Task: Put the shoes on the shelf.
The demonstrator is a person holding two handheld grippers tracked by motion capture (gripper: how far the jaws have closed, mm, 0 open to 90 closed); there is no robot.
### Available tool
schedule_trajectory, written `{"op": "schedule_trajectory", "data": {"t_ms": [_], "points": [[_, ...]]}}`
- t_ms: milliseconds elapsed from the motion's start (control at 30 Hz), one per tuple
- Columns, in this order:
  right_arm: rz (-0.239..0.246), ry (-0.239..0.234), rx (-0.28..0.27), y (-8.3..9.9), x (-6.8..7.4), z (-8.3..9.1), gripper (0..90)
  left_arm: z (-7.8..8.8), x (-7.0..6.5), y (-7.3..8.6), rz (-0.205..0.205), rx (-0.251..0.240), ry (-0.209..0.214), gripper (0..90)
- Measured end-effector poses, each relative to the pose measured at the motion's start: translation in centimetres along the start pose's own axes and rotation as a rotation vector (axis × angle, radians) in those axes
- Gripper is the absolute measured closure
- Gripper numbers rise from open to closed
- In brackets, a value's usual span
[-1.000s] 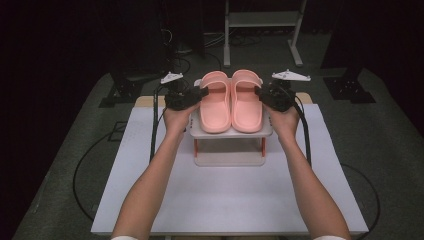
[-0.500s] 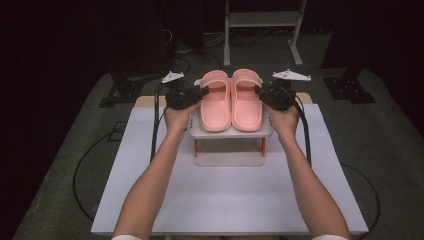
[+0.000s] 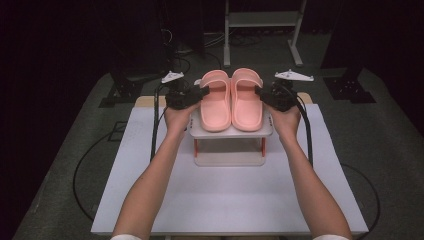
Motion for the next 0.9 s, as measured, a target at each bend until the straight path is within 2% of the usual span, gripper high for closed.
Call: {"op": "schedule_trajectory", "data": {"t_ms": [300,467,900], "points": [[-0.013,-0.026,-0.009,0.1,-0.2,1.0,59.3,0.3,-0.4,0.1,-0.008,0.015,0.016,47.5],[-0.029,-0.057,-0.009,0.5,-0.4,1.4,58.7,0.3,-0.8,0.3,-0.012,0.012,0.019,46.6],[-0.027,-0.093,-0.012,1.1,-0.8,2.5,58.2,1.3,-1.4,0.5,-0.020,0.002,0.043,46.5]]}}
Point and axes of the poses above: each handheld gripper's, and its own axes: z roughly backward along the jaws, y roughly out of its underside, x roughly to its left, the point moved 8 cm from there along -z, roughly forward along the jaws, and after that the axes turned 9 degrees about y, right-handed, at the moved point
